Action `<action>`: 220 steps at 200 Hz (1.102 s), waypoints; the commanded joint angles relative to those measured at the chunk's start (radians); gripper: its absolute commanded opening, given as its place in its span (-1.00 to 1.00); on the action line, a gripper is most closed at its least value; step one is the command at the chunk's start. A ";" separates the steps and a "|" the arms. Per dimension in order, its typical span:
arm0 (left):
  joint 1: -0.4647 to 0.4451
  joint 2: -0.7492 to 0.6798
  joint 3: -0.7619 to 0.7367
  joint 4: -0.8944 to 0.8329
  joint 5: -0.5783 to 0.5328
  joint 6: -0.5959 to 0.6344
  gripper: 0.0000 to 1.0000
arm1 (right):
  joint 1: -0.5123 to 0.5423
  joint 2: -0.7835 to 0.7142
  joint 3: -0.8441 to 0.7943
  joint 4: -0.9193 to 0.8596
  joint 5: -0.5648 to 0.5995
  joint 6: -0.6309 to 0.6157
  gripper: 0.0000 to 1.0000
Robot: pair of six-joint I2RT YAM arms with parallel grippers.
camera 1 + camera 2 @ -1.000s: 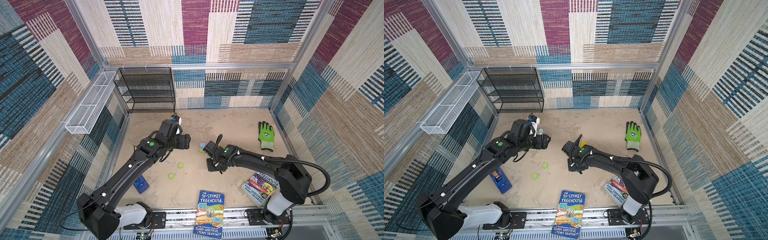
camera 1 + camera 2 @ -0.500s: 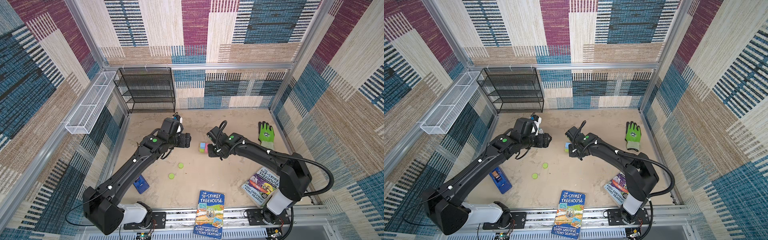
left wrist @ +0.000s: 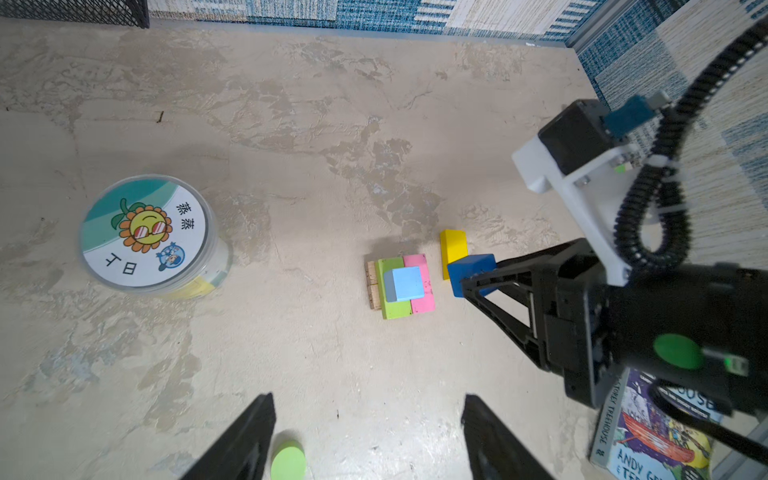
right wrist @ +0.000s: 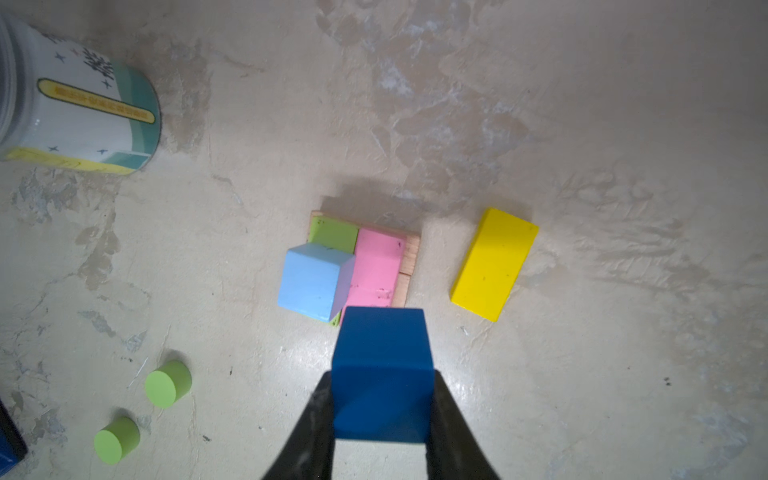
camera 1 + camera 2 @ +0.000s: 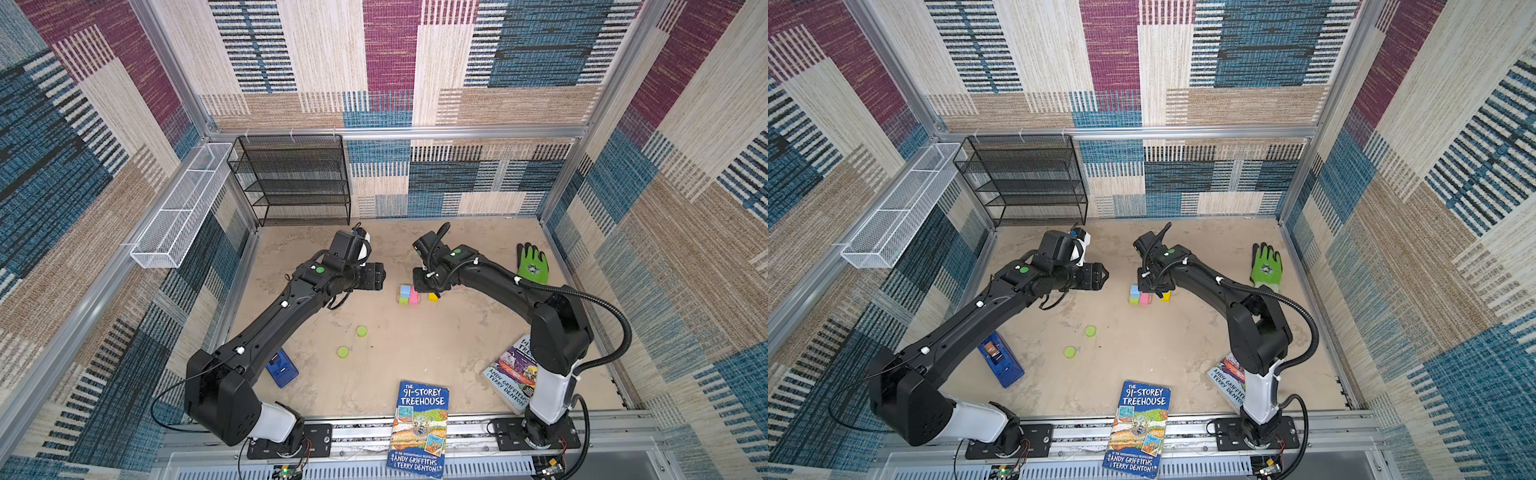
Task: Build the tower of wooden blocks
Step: 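Close the right gripper on the dark-blue cube and carry it toward the planks, then lower the dark-blue cube beside the light-blue cube with the right gripper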
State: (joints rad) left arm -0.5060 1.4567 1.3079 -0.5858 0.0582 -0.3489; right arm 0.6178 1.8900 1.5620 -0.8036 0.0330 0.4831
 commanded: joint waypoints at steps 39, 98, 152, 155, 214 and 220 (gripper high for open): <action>0.009 0.031 0.017 0.022 0.036 -0.004 0.51 | -0.004 0.066 0.034 0.024 -0.047 -0.005 -0.96; 0.012 0.047 0.025 0.022 0.051 -0.007 0.49 | -0.010 0.073 0.015 0.044 -0.045 0.011 -0.93; 0.014 0.051 0.029 0.015 0.054 -0.007 0.48 | -0.017 0.090 0.014 0.047 -0.044 0.023 -0.91; 0.014 0.051 0.030 0.014 0.054 -0.007 0.48 | -0.018 0.091 0.014 0.047 -0.044 0.023 -0.91; 0.014 0.051 0.027 0.012 0.057 -0.010 0.47 | -0.020 0.096 0.006 0.054 -0.052 0.026 -0.82; 0.014 0.051 0.027 0.012 0.058 -0.010 0.47 | -0.020 0.098 0.005 0.055 -0.052 0.027 -0.82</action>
State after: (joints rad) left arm -0.4934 1.5089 1.3277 -0.5800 0.1081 -0.3492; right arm 0.5980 1.9839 1.5696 -0.7750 -0.0090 0.4961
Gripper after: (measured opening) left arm 0.737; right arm 0.315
